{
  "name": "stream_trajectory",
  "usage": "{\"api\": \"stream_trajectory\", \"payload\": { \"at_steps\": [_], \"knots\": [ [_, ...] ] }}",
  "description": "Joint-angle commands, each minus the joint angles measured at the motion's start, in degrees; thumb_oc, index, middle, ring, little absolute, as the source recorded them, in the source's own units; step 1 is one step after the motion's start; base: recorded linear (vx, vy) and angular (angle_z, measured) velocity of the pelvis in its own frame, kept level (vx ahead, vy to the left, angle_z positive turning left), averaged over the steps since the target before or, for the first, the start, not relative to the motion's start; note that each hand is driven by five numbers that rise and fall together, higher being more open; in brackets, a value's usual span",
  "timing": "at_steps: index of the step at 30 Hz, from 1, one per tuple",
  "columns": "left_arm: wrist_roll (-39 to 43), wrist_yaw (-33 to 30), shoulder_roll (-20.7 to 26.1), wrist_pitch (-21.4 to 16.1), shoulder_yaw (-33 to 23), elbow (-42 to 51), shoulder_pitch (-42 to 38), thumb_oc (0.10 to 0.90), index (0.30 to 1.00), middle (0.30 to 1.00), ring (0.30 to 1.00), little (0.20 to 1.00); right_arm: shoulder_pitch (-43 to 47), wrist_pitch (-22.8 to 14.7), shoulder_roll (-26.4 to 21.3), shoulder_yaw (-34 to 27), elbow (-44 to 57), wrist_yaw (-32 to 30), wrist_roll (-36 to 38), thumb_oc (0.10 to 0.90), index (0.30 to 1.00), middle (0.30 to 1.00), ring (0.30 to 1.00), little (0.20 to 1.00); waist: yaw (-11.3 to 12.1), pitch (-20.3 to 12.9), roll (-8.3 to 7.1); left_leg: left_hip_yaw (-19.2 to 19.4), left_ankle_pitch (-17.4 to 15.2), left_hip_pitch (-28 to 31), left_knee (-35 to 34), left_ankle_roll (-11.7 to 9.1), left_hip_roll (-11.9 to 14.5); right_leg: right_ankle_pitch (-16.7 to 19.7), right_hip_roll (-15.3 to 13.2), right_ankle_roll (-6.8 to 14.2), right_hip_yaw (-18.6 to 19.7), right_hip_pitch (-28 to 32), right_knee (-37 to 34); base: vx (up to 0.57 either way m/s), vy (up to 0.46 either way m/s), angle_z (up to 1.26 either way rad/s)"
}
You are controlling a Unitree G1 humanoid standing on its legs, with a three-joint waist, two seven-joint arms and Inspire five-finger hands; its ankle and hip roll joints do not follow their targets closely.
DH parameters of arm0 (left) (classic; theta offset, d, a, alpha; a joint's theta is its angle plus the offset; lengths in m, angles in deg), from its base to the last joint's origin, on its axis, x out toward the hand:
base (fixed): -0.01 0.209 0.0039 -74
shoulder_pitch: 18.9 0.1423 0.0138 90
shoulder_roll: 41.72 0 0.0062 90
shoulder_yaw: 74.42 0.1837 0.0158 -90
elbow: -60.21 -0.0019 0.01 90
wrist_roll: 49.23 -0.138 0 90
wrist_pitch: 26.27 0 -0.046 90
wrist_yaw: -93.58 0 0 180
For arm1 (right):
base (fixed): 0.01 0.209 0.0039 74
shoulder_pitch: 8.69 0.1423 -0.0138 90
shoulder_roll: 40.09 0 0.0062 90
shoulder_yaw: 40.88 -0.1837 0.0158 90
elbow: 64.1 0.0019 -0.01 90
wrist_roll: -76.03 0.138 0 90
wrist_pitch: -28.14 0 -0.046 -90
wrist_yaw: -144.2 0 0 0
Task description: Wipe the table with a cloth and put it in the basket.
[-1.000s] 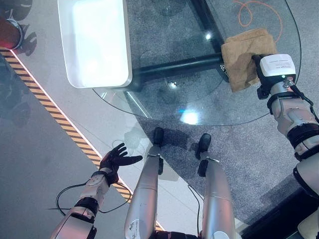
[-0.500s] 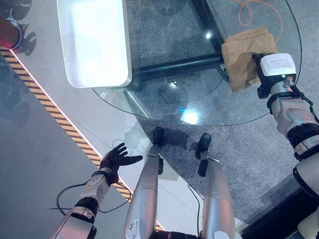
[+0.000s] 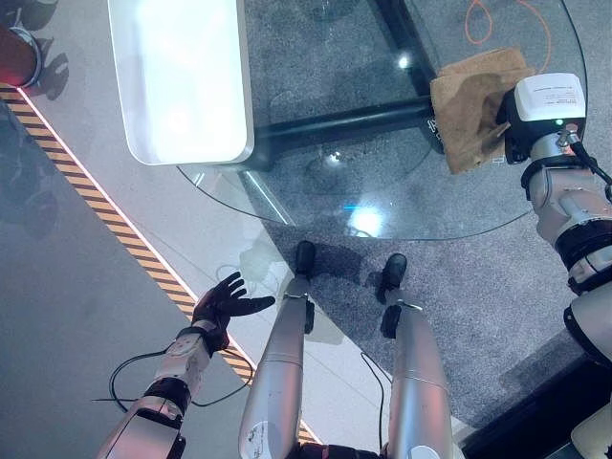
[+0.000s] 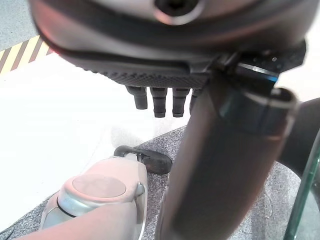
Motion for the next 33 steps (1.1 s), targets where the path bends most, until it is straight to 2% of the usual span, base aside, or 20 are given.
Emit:
{"api": "stream_trajectory", "payload": {
  "at_steps": [1, 31, 32, 33],
  "knots": [
    [1.6, -1.1, 0.9, -0.9, 0.6, -0.5, 2.4, 0.8, 0.9, 0.9, 0.9, 0.9, 3.7, 2.4, -3.4, -0.3, -1.6, -1.9, 1.4, 0.1, 0.3, 0.3, 0.3, 0.2, -0.7, -1.4, 2.61, 3.2, -0.9, 0.7, -0.6, 4.4, -3.6, 0.5, 2.2, -0.7, -6.1, -0.2, -0.7, 0.0, 0.0, 0.0],
    [1.8, -1.2, 0.6, -1.3, 0.7, -0.6, 2.2, 0.8, 0.9, 0.9, 0.9, 0.9, 3.7, 1.7, -2.9, -0.3, -0.5, -2.3, 2.2, 0.1, 0.3, 0.3, 0.3, 0.2, -0.8, -1.4, 2.53, 3.4, -0.8, 0.7, -1.0, 4.4, -3.5, 0.6, 2.3, -0.6, -6.3, -0.2, -1.0, 0.0, 0.0, 0.0],
    [1.9, -1.2, 0.6, -1.3, 0.7, -0.6, 2.2, 0.8, 0.9, 0.9, 0.9, 0.9, 3.6, 1.8, -2.9, -0.3, -0.5, -2.4, 2.6, 0.182, 0.371, 0.371, 0.371, 0.282, -0.8, -1.4, 2.55, 3.4, -0.8, 0.7, -1.0, 4.4, -3.5, 0.6, 2.3, -0.7, -6.3, -0.2, -1.0, 0.0, 0.0, 0.0],
    [1.9, -1.2, 0.6, -1.3, 0.7, -0.6, 2.2, 0.8, 0.9, 0.9, 0.9, 0.9, 3.6, 1.8, -2.9, -0.3, -0.5, -2.4, 2.6, 0.182, 0.371, 0.371, 0.371, 0.282, -0.8, -1.4, 2.55, 3.4, -0.8, 0.7, -1.0, 4.4, -3.5, 0.6, 2.3, -0.7, -6.3, -0.2, -1.0, 0.0, 0.0, 0.0]
  ]
}}
